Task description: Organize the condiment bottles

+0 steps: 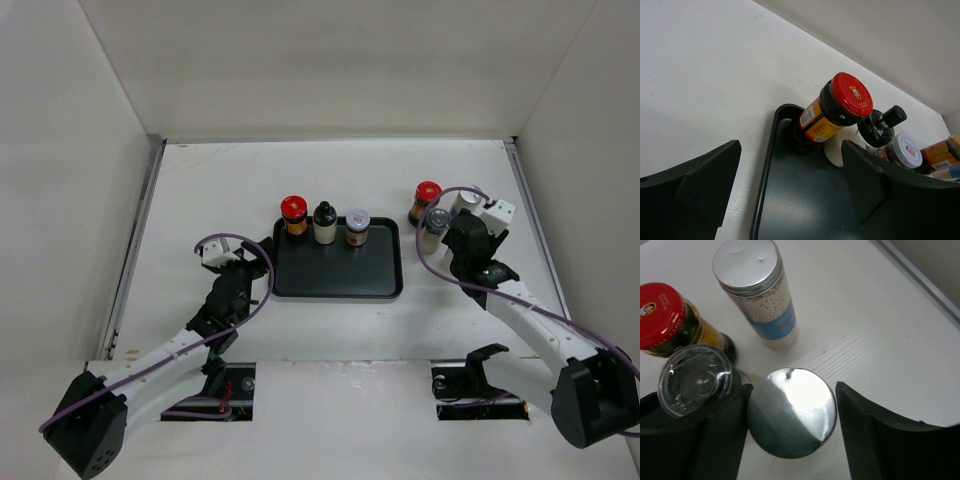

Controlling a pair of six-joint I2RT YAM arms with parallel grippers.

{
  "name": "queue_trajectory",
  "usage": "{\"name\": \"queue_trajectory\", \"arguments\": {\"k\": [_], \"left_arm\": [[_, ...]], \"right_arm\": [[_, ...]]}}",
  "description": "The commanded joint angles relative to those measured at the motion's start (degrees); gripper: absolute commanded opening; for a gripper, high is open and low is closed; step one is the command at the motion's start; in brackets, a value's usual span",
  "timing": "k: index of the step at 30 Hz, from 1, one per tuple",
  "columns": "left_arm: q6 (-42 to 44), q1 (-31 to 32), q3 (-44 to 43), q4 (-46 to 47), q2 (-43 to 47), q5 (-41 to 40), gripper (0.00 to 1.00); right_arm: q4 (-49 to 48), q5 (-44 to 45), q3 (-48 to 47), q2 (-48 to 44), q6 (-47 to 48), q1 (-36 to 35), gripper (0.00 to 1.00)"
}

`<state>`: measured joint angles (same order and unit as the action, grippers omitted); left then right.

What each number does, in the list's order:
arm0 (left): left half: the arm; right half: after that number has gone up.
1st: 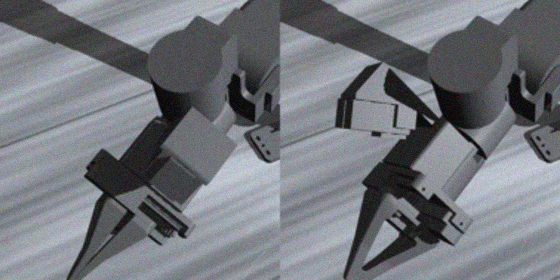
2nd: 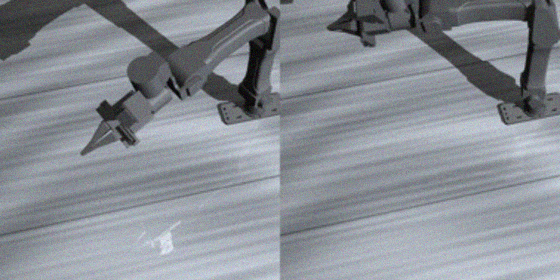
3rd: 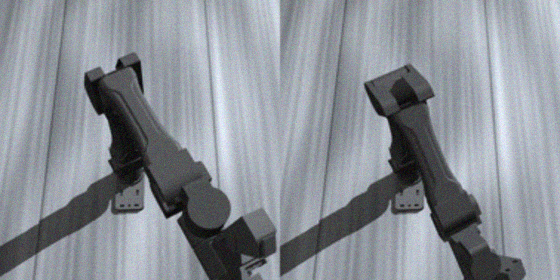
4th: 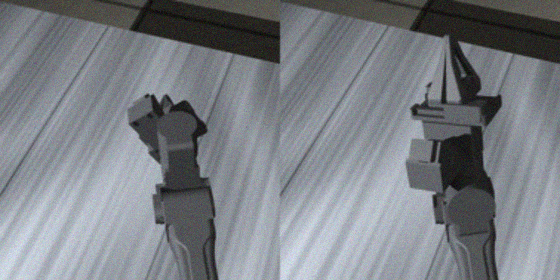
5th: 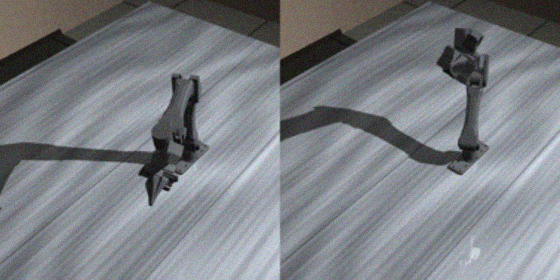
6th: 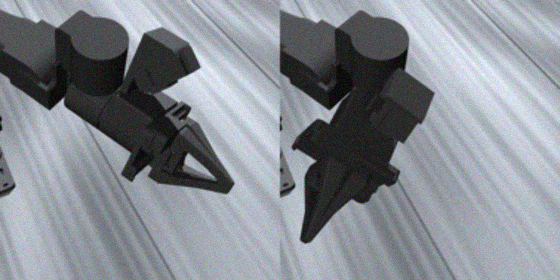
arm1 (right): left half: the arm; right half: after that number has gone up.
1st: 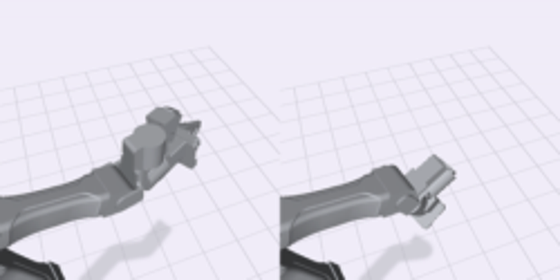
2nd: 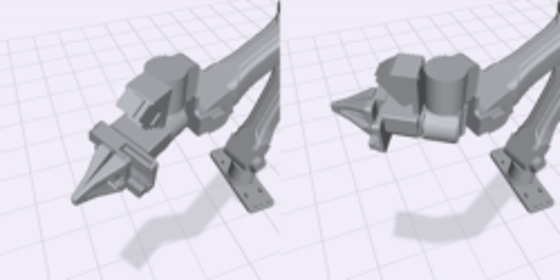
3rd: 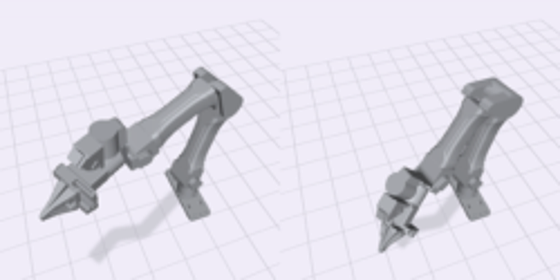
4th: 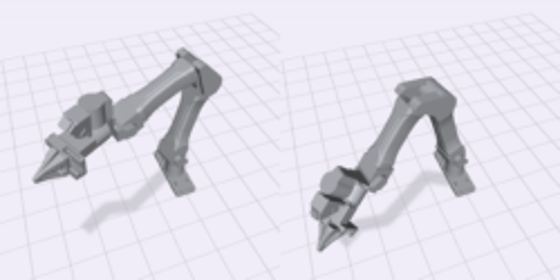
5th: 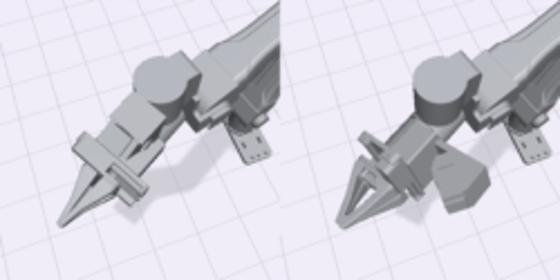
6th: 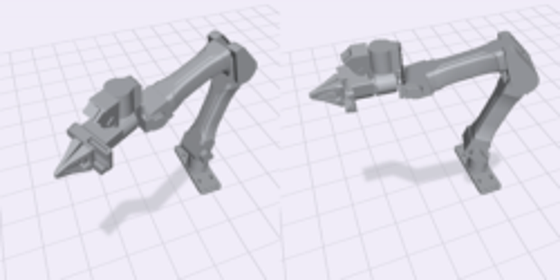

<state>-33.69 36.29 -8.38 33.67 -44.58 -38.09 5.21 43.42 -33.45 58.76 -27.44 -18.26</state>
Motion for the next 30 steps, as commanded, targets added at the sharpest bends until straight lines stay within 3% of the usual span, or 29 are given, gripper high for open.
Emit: {"name": "queue_trajectory", "arguments": {"k": [1, 6, 10, 15, 21, 25, 30], "left_arm": [[-1.46, -0.57, 0.65, 3.68, 0.10, 0.47, 0.81], [-1.55, -1.18, 0.91, 3.68, 0.28, 0.47, 0.81], [-1.64, -1.97, 1.26, 3.51, 1.24, 0.47, 0.81], [-1.81, -2.85, 1.61, 3.68, 0.90, -0.15, 0.81], [-2.17, -3.73, 1.88, 4.91, -0.86, -0.23, 0.82], [-2.17, -3.99, 2.23, 5.00, -0.60, -0.23, 0.82], [-2.17, -4.52, 2.32, 5.00, -1.13, -0.15, 0.82]], "right_arm": [[-2.66, -1.41, -1.27, 0.04, -0.77, 0.90, 0.64], [0.31, 1.48, -0.56, -6.10, -1.04, -0.32, 0.51], [10.41, 3.16, -3.28, -13.05, -2.17, -6.81, 0.50], [18.43, 2.02, -8.11, -14.12, -6.30, -17.36, 0.50], [4.58, 0.71, -13.13, -4.21, -1.85, -25.63, 0.51], [-8.79, -3.95, -15.06, 4.58, 4.14, -24.33, 0.51], [-17.94, -8.60, -17.96, 14.52, 5.99, -20.02, 0.52]]}}
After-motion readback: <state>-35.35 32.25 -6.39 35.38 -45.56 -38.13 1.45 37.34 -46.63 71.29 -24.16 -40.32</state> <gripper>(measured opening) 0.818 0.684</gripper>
